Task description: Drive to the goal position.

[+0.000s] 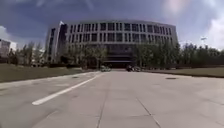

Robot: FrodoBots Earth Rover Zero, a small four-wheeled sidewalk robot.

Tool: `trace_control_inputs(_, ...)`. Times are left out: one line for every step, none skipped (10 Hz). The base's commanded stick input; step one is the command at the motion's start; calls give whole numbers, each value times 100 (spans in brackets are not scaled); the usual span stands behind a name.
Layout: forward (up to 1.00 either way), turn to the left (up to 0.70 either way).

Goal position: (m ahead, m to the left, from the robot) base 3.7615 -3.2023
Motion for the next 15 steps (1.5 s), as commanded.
trace_control_inputs(50,0)
trace_control_inputs(50,0)
trace_control_inputs(50,0)
trace_control_inputs(50,0)
trace_control_inputs(50,0)
trace_control_inputs(50,0)
trace_control_inputs(50,0)
trace_control_inputs(50,0)
trace_control_inputs(50,0)
trace_control_inputs(50,0)
trace_control_inputs(50,0)
trace_control_inputs(50,0)
trace_control_inputs(50,0)
trace_control_inputs(50,0)
trace_control_inputs(50,0)
